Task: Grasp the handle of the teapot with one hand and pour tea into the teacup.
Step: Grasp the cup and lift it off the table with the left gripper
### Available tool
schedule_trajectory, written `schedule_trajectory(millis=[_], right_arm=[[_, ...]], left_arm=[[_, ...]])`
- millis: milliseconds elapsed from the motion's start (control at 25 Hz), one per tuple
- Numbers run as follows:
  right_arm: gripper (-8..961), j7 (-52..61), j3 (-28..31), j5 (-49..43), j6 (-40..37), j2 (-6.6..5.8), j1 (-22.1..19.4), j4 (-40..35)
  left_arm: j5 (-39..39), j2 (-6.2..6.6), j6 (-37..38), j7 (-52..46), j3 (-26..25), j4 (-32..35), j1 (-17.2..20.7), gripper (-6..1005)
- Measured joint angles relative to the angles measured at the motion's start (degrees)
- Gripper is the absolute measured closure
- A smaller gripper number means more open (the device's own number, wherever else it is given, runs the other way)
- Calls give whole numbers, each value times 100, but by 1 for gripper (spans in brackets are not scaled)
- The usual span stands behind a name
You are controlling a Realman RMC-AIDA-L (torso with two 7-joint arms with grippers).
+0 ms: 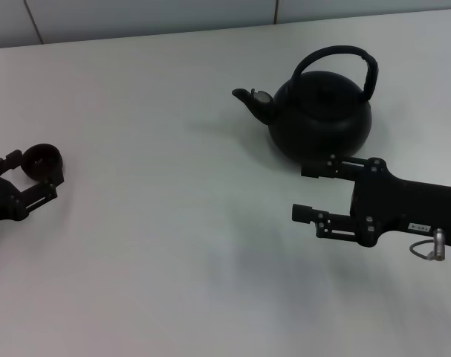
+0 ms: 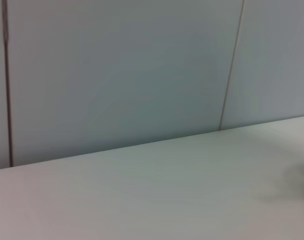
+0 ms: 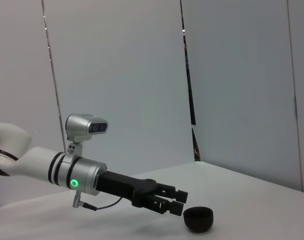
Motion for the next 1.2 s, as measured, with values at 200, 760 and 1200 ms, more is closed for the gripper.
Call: schedule_trajectory(millis=[200, 760, 1200], right_arm=[[259, 2, 0, 0, 0, 5, 48, 6], [260, -1, 0, 0, 14, 8, 231, 148], [259, -14, -41, 7, 62, -5, 365, 174]], left_arm=[[-19, -1, -71, 3, 0, 0, -24, 165], [-32, 21, -483, 4, 44, 3, -98, 142], [12, 21, -706, 3, 59, -76, -104, 143]])
